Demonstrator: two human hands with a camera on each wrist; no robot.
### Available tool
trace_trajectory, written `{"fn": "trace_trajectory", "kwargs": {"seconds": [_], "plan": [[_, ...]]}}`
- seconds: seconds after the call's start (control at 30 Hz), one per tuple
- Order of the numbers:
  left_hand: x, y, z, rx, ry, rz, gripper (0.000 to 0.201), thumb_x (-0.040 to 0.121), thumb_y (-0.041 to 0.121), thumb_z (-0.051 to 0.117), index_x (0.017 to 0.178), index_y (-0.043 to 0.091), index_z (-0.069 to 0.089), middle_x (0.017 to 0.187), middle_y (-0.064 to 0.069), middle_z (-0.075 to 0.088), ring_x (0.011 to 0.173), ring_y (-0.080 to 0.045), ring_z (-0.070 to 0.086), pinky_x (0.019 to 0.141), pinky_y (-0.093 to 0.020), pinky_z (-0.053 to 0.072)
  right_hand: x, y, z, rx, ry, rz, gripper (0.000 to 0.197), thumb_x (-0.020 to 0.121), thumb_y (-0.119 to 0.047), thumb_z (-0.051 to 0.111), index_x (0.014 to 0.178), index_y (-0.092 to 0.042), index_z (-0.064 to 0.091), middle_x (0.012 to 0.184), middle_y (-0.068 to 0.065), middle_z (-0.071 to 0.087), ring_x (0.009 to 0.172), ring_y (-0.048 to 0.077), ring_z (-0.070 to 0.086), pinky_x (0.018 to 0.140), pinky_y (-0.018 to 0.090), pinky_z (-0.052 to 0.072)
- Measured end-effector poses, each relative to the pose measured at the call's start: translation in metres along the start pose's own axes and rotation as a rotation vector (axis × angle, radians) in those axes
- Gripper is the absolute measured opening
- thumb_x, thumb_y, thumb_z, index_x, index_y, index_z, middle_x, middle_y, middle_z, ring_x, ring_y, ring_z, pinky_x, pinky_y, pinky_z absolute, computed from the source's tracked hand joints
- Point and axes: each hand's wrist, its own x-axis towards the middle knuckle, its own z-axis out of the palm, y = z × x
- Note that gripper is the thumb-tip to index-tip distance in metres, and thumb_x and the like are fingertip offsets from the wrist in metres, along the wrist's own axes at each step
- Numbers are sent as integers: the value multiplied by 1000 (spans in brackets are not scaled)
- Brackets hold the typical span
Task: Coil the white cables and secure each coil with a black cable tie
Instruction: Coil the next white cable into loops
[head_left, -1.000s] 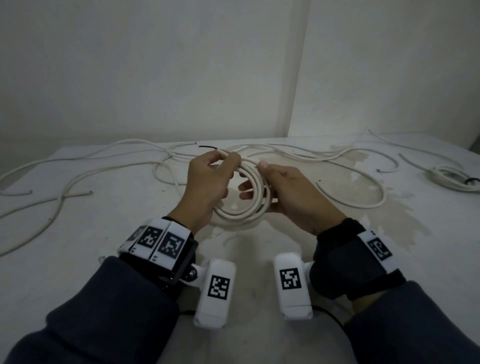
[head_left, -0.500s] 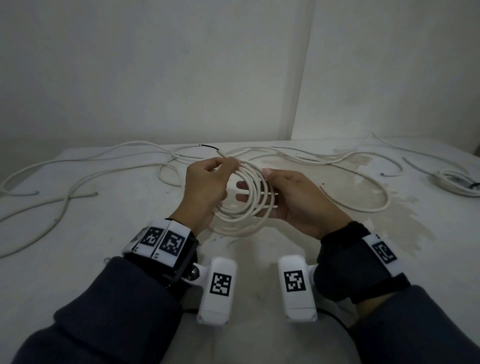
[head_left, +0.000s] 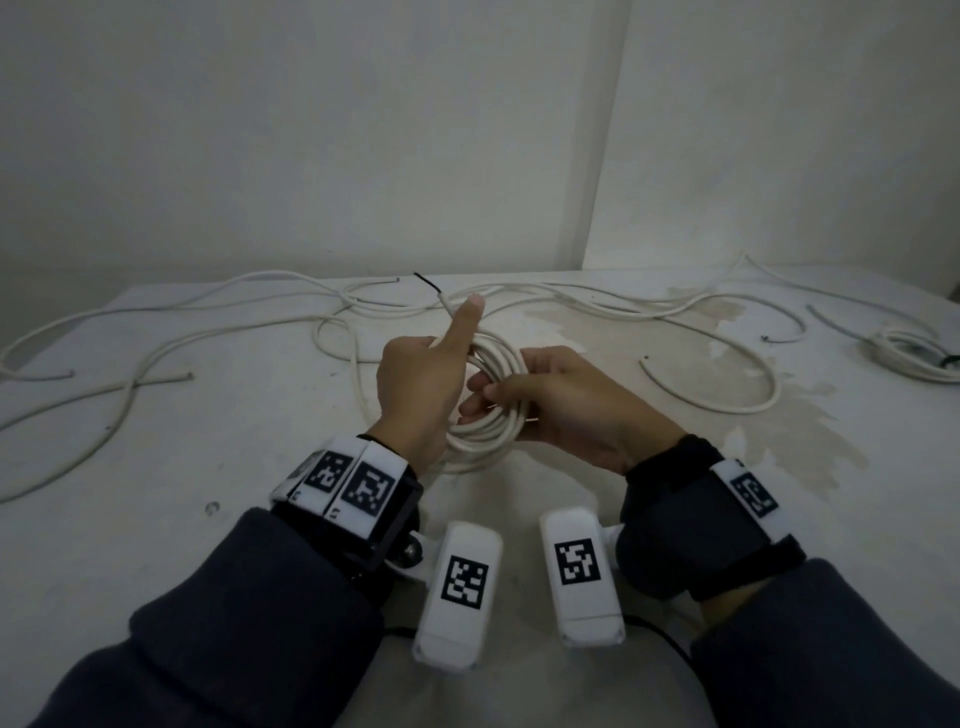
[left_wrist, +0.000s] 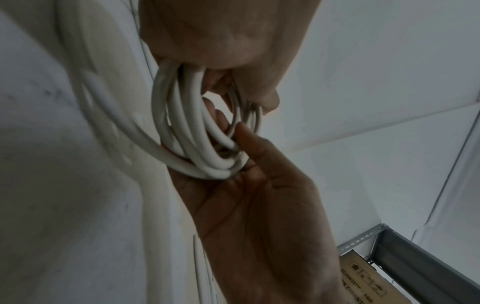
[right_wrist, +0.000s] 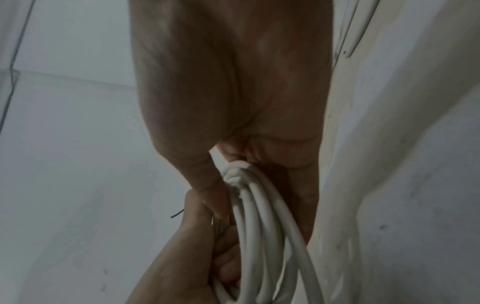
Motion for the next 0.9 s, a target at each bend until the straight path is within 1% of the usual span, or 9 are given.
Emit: {"fn": "trace_trajectory", "kwargs": {"seconds": [0.1, 0.17, 0.27, 0.33, 0.4, 0.57, 0.73, 0.83, 0.9], "plan": [[-3, 2, 2, 15, -137, 74, 61, 69, 66, 66, 66, 5, 58, 49, 2, 39, 48, -15, 35, 54, -31, 32, 2, -1, -3, -60, 134, -51, 12, 76, 11, 55, 81, 14, 66, 76, 20, 62, 71, 25, 60, 75, 33, 51], [-7, 6, 5, 1, -193, 154, 56, 76, 57, 67, 64, 5, 51, 45, 5, 31, 45, -13, 31, 50, -29, 30, 3, -1, -3, 31, 181, -69, 23, 74, 18, 46, 67, 7, 64, 69, 18, 61, 62, 21, 60, 67, 30, 52], [-4, 6, 7, 1, -200, 251, 50, 77, 52, 71, 72, 4, 59, 52, 4, 51, 45, -10, 42, 50, -24, 35, 2, -3, -4, 182, 98, -59, 36, 75, 22, 32, 75, 1, 61, 67, 13, 60, 53, 14, 55, 53, 22, 48], [0, 5, 4, 7, -218, 207, 48, 74, 54, 71, 90, 9, 63, 68, -1, 63, 49, -10, 49, 50, -24, 37, 1, -3, -6, 288, -9, -35, 40, 77, 22, 30, 89, 1, 62, 66, 11, 63, 53, 14, 56, 53, 20, 48], [2, 5, 1, -9, -246, 133, 51, 74, 57, 69, 96, 12, 60, 65, -1, 62, 46, -12, 47, 44, -22, 37, 0, -3, -7, 362, -74, -14, 30, 85, 16, 36, 94, 2, 61, 66, 10, 64, 55, 15, 58, 57, 21, 51], [5, 10, -2, -70, -296, -57, 55, 70, 68, 65, 67, 17, 44, 54, 1, 38, 41, -11, 30, 37, -20, 26, 0, -3, -6, 396, -118, 52, 12, 87, -9, 50, 87, -1, 58, 51, 2, 46, 49, 14, 49, 54, 21, 47], [9, 13, -10, -84, -401, -180, 62, 67, 78, 56, 63, 18, 42, 55, 2, 37, 39, -10, 30, 35, -19, 26, 3, -2, 1, 354, -89, 21, 28, 95, -19, 51, 70, -8, 57, 44, -5, 30, 43, 8, 31, 44, 17, 34], [7, 13, -9, -69, -434, -149, 64, 78, 76, 45, 78, 12, 54, 59, -1, 48, 41, -12, 43, 43, -23, 38, 6, 0, -3, 339, -1, -3, 29, 97, -22, 51, 70, -11, 51, 46, -7, 29, 40, 6, 28, 42, 17, 30], [6, 15, -9, -111, -400, -167, 61, 88, 68, 40, 93, 9, 56, 68, -7, 57, 56, -17, 56, 57, -29, 48, 7, 0, -10, 422, 109, -29, 27, 98, -22, 51, 73, -11, 49, 50, -6, 30, 38, 5, 28, 41, 17, 28]]}}
